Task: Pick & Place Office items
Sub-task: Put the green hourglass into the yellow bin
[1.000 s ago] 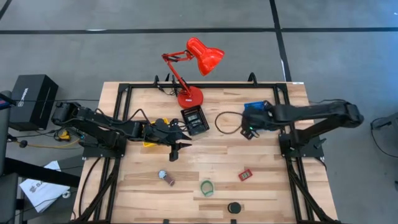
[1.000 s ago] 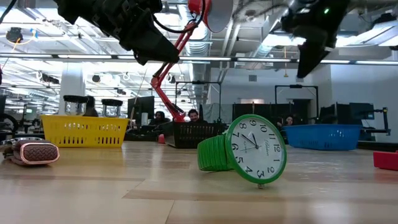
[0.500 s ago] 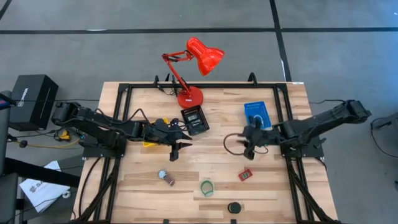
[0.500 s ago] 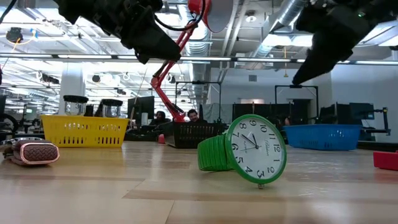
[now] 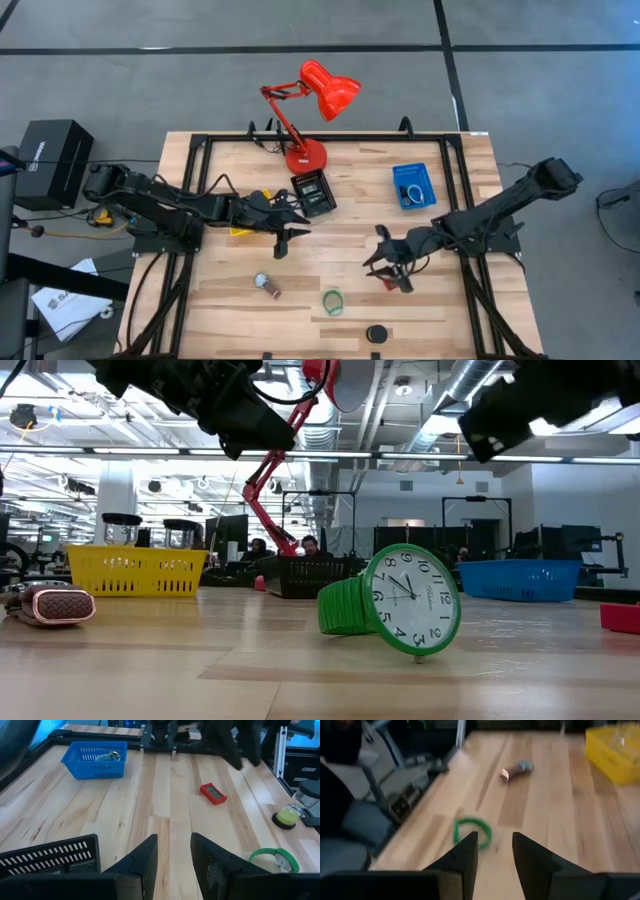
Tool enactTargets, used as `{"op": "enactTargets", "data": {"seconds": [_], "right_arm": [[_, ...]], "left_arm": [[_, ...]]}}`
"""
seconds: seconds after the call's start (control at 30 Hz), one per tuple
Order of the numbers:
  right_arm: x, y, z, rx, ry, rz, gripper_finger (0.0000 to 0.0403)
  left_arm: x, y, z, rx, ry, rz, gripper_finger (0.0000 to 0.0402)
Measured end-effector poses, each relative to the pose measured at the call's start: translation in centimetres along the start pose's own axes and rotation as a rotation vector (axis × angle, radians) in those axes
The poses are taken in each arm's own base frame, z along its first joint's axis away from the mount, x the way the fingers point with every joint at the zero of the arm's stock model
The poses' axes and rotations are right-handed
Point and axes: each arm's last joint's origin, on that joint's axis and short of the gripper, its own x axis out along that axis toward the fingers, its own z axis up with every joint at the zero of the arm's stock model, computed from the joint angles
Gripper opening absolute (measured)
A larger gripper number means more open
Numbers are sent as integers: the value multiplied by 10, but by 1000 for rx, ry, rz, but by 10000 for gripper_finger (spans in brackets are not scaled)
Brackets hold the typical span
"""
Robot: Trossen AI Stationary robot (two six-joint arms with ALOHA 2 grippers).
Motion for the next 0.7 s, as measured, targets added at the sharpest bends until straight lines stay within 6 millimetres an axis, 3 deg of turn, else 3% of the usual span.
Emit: {"op": "enactTargets", "data": {"seconds": [0.2, 0.33, 0.53, 0.7], "right_arm": [[17, -8, 17, 7, -20, 40, 113], [24, -3, 29, -58, -29, 121, 122], [24, 20, 44, -110, -69, 215, 171], [19, 48, 41, -181, -54, 303, 219]], "left_arm": [[0, 0, 3, -4, -27, -3, 110], [0, 0, 3, -4, -29, -3, 110], [0, 0, 3, -5, -31, -4, 110], [0, 0, 4, -10, -37, -4, 110]]}}
